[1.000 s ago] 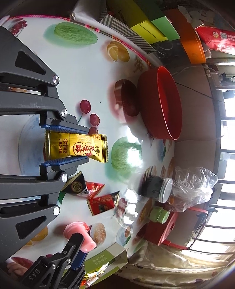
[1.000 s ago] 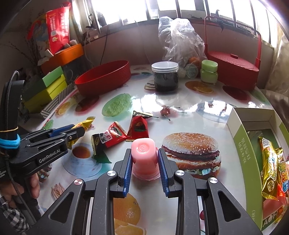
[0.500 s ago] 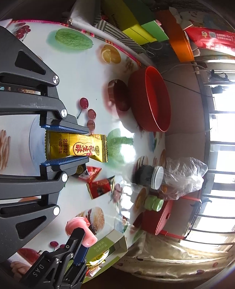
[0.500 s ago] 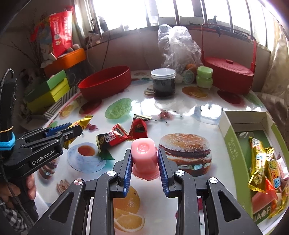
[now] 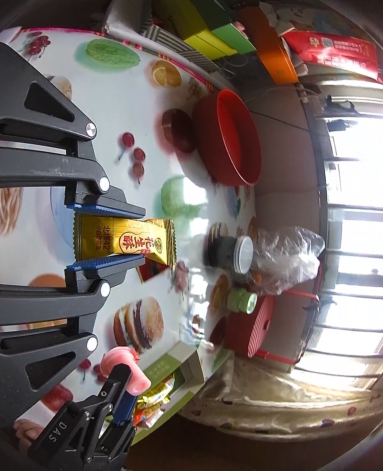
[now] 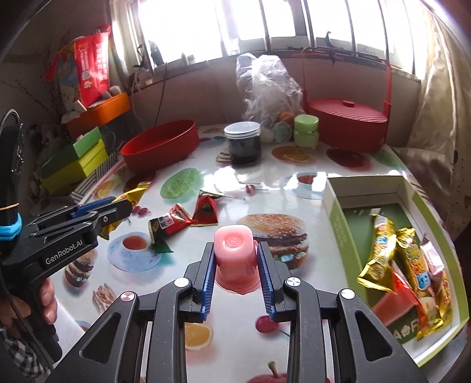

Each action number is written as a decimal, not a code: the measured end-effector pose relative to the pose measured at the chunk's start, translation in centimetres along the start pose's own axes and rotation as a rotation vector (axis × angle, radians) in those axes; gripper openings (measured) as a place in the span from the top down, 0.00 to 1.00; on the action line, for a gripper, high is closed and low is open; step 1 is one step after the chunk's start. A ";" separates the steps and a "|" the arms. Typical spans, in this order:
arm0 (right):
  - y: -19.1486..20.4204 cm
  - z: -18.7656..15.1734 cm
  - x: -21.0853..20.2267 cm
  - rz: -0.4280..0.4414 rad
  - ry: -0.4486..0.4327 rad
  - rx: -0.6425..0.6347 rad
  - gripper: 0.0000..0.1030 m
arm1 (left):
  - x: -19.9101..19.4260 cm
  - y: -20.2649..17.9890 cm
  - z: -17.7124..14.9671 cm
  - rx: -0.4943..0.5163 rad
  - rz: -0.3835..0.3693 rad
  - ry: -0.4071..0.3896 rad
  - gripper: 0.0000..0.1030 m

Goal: Organize snacks
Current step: 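Carry the peanut packet and jelly cup over the green box with both tools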

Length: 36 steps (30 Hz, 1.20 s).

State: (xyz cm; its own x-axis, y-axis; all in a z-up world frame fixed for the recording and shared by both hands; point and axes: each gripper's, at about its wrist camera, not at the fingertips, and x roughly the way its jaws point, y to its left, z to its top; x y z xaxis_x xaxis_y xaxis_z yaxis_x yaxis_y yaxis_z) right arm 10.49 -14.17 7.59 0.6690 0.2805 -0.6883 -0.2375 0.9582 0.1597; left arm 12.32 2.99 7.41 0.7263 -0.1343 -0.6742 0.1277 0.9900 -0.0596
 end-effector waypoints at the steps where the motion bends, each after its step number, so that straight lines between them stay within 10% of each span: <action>1: -0.2 -0.1 -0.3 -0.005 -0.004 0.004 0.74 | -0.1 -0.4 0.1 0.002 -0.007 -0.003 0.75; 36: -8.5 -1.6 -8.5 -0.175 -0.094 0.140 0.74 | 0.4 -11.3 3.0 0.084 -0.238 -0.004 0.75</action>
State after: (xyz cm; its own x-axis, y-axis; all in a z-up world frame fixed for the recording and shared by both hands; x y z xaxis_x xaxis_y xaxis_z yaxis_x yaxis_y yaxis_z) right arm 5.67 -24.75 10.93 0.7553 0.1071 -0.6466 -0.0163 0.9893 0.1448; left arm 13.15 -8.38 10.03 0.6720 -0.3632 -0.6453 0.3510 0.9236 -0.1543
